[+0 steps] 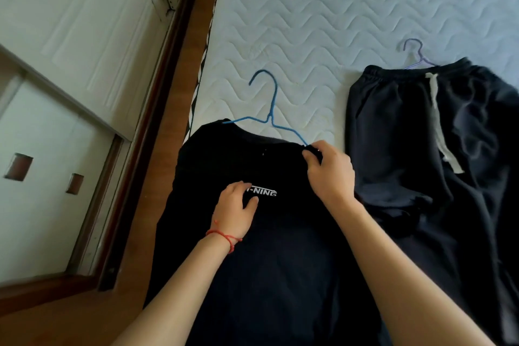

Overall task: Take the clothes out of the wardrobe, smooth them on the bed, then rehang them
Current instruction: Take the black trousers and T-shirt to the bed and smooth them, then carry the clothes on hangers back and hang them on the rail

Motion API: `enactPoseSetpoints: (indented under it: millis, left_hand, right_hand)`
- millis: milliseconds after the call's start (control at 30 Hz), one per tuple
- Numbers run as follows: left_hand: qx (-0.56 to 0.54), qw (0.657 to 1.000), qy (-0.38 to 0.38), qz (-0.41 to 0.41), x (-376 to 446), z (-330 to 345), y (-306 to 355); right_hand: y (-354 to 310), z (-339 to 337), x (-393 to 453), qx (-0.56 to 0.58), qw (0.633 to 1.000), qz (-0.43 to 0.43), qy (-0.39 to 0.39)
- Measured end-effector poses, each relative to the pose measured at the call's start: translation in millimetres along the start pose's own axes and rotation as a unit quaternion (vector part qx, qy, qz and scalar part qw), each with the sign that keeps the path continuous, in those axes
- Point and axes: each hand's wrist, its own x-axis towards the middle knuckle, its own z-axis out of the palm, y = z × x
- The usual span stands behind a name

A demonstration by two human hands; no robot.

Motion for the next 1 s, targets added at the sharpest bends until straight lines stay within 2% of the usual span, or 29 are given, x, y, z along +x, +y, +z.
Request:
enactPoseSetpoints:
  millis: [133, 267, 367, 633, 733, 833, 933, 1000]
  left_hand:
    - [-0.125, 0.983, 0.136, -0.008, -42.8, -27.6, 62.1]
    - [-0.281, 0.948, 0.151, -0.018, -91.9, -53.5, 120.3]
    - [-0.393, 0.91, 0.13, -0.024, -136.1, -75.0, 162.1]
    - [-0.55, 0.834, 0.027, -0.02, -255.0, -125.4, 231.4]
    - [-0.539, 0.841, 0.001, -0.058, -284.1, -128.7, 242.2]
    - [-0.529, 0.844, -0.071, -0.059, -301.3, -129.6, 250.6]
    - [-0.514, 0.844, -0.15, -0.034, -308.6, -137.1, 250.8]
    - [-0.477, 0.858, -0.188, -0.008, -309.1, -142.0, 245.5]
  right_hand:
    - [-19.4, -42.4, -48.4, 0.053, 0.998, -0.032, 0.033]
    - [-37.4, -84.7, -98.6, 0.103, 0.993, -0.041, 0.046]
    - [-48.7, -118.6, -140.4, 0.138, 0.987, -0.043, 0.069]
    - [-55.1, -195.5, -247.9, 0.185, 0.973, -0.011, 0.135]
    - [-50.2, -216.9, -287.0, 0.207, 0.965, 0.029, 0.161]
    - [-45.8, -236.6, -321.0, 0.208, 0.954, 0.049, 0.212]
    - [-44.1, -254.1, -354.4, 0.202, 0.936, 0.09, 0.272]
    - [-37.5, -265.9, -376.6, 0.211, 0.914, 0.124, 0.325]
